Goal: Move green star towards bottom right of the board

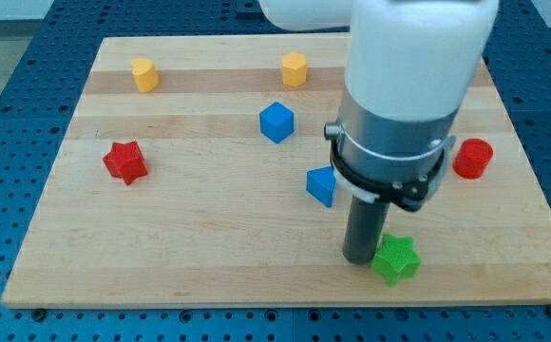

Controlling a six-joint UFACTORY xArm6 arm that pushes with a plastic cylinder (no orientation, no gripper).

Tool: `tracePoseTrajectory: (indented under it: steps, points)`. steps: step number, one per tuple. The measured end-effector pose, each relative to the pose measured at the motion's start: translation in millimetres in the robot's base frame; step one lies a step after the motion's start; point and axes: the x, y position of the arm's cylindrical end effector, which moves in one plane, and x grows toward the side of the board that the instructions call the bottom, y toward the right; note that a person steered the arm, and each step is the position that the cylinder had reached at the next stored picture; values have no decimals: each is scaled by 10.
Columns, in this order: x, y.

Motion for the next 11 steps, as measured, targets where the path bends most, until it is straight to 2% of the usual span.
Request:
tracePoseTrajectory:
  steps: [1, 2, 4, 6, 8, 9, 10, 11]
  points:
    - [228, 27]
    - [228, 27]
    - [-61, 414]
    - [-144, 768]
    - [-157, 693]
    - [-101, 447]
    - [301, 441]
    - [316, 446]
